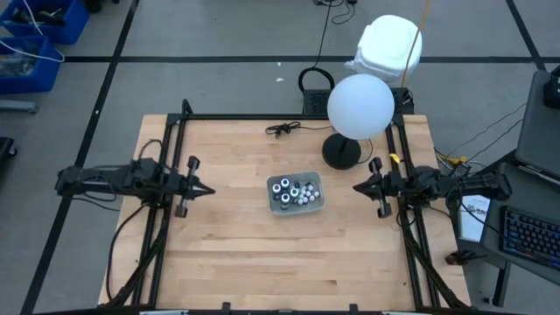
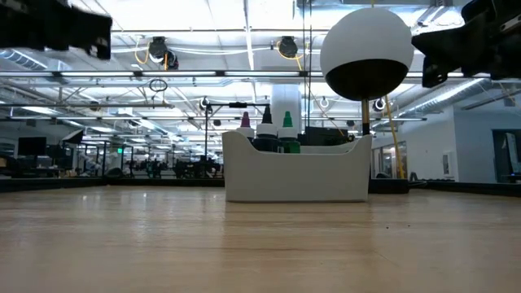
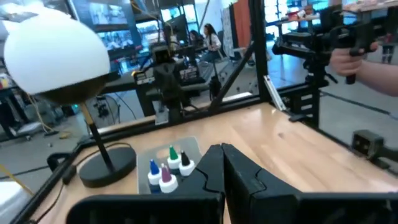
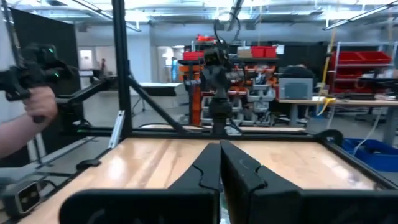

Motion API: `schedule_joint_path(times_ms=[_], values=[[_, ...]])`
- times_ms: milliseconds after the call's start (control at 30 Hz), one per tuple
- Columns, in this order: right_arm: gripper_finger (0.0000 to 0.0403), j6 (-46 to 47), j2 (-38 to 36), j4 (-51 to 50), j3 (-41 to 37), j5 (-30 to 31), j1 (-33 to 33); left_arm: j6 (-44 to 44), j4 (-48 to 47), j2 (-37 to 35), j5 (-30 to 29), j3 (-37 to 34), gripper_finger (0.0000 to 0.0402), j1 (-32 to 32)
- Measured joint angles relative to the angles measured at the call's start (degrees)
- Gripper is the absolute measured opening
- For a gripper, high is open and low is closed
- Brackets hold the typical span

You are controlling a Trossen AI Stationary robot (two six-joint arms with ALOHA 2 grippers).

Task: Pick & Place food coloring
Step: Return to Home Position

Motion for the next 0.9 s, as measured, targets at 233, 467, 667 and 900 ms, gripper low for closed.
schedule_joint_path(times_ms=[233, 467, 667, 900], values=[[0.0000, -0.60, 0.00, 0.09, 0.00, 0.11, -2.29, 7.66, -4.71, -0.55, -1.93, 5.97, 0.0000, -3.72], [0.0000, 4.17, 0.00, 3.96, 0.00, -0.13, -4.80, 11.08, -0.80, -0.54, -11.97, -2.74, 0.0000, -4.76], [0.0000, 4.69, 0.00, 4.23, 0.00, -4.62, -5.58, 7.86, 6.79, -0.77, -13.55, -12.21, 0.0000, -4.69], [0.0000, 1.83, -0.13, 1.36, 0.04, -2.83, -5.60, 2.14, 3.24, -0.65, -16.97, -12.32, 0.0001, -4.04]])
